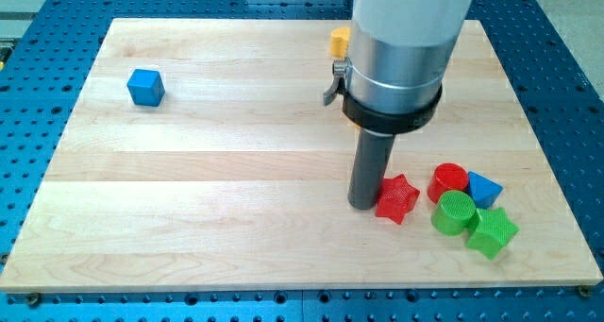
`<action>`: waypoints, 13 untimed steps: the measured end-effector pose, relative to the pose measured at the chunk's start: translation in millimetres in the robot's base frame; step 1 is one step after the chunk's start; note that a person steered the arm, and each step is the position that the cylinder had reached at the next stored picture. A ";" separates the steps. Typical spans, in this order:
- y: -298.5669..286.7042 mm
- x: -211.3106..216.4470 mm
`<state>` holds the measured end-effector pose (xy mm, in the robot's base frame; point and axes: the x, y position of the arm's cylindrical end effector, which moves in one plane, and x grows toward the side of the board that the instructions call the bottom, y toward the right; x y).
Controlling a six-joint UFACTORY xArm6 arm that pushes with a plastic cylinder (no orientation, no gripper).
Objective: Slide the hexagon into the red blocks
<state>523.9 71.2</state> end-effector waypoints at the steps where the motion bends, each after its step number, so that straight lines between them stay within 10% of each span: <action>1: 36.3 13.8; 4: -72.9 -68.5; 6: -4.7 -157.4; 8: 14.8 -44.5; 10: 33.1 -101.7; 13: 55.0 -22.8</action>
<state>501.1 126.2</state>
